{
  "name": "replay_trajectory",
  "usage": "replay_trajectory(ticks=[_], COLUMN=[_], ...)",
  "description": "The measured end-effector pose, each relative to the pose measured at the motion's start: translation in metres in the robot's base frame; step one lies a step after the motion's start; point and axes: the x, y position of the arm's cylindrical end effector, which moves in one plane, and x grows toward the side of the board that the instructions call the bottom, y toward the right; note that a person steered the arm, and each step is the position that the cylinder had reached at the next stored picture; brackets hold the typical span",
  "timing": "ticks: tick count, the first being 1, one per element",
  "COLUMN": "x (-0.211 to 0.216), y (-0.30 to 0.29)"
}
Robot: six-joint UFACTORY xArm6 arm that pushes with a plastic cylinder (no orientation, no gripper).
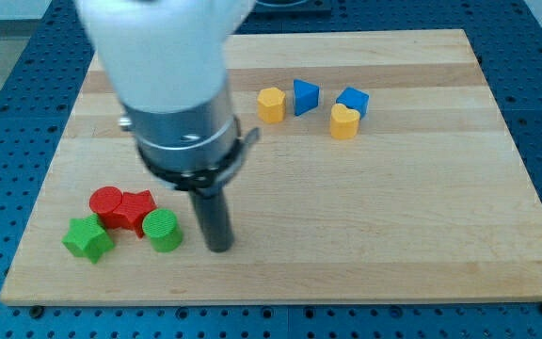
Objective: Move the yellow hexagon to the top center
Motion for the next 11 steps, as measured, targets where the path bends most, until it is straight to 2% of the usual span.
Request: replay_trajectory(ticks=[1, 3, 4, 8, 10, 11], x=[-0.004, -0.005, -0.023, -0.211, -0.275, -0.281], y=[0.037, 0.041, 0.041, 0.041, 0.041, 0.023])
